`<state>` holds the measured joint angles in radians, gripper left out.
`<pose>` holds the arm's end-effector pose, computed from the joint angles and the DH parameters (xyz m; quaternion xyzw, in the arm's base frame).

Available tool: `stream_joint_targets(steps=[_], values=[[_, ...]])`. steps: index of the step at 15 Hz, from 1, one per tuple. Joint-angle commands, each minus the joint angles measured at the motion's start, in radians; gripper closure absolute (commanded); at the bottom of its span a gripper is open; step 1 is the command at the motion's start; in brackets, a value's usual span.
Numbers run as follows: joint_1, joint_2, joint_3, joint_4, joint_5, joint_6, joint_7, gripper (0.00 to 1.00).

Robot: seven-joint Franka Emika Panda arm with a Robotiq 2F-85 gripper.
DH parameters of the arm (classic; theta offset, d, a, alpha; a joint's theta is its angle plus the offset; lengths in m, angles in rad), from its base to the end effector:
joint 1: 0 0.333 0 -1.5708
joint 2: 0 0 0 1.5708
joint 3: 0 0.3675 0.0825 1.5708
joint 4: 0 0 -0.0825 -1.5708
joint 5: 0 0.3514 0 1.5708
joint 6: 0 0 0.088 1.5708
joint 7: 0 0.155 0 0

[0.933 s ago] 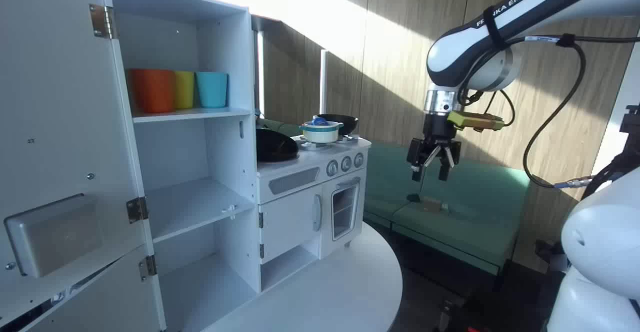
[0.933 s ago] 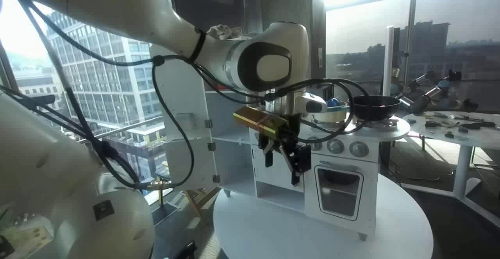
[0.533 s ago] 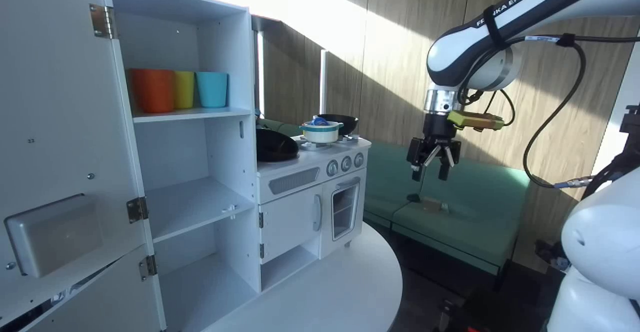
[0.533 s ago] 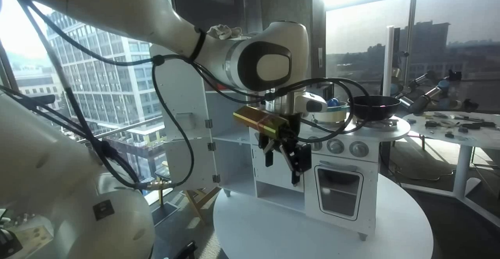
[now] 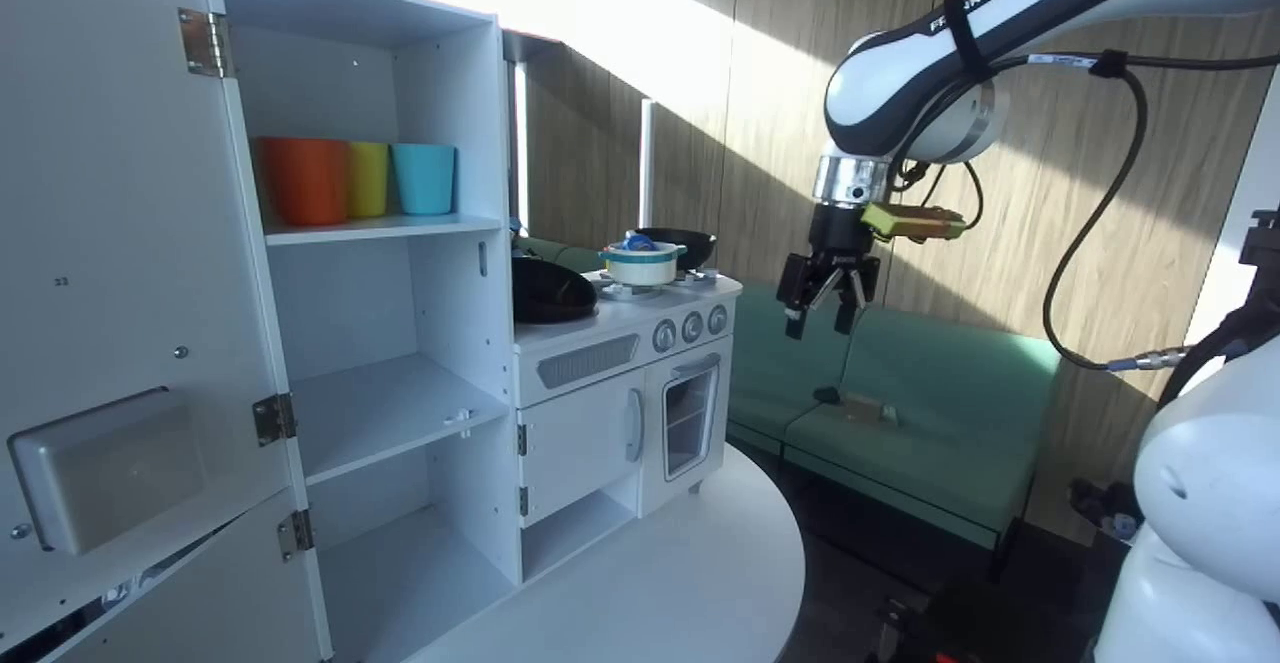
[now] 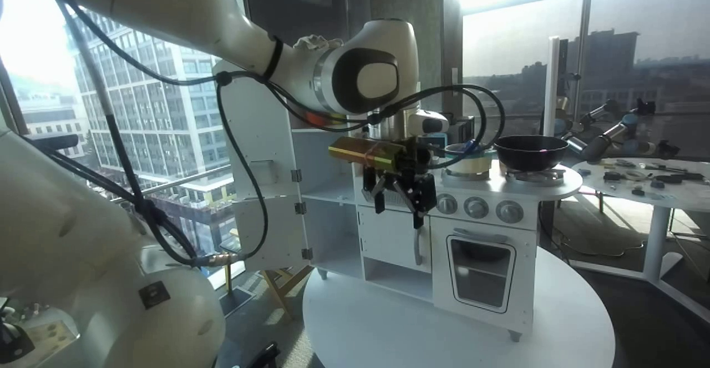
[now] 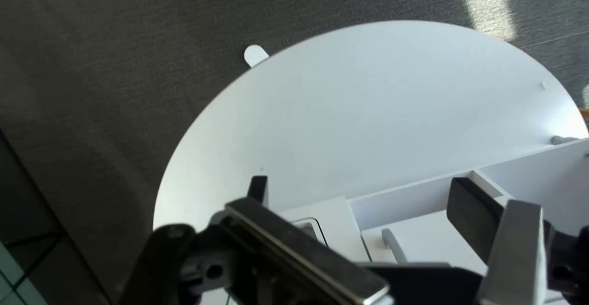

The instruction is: Move the towel from the top of the cabinet and place it in the middle shelf

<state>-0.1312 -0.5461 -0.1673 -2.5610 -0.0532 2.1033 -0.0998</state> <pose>0.3177 -0.1062 0.4639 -0.9960 0.0764 -0.0445 0.0117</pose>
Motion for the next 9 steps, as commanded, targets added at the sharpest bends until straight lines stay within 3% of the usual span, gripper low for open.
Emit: stream_joint_targets(steps=[1, 3, 9], values=[[0.068, 0.044, 0.074, 0.174, 0.002, 0.007, -0.024, 0.00], [0.094, 0.082, 0.122, 0.285, -0.036, -0.006, -0.029, 0.00], [0.176, 0.213, 0.175, 0.623, -0.065, 0.031, -0.133, 0.00]])
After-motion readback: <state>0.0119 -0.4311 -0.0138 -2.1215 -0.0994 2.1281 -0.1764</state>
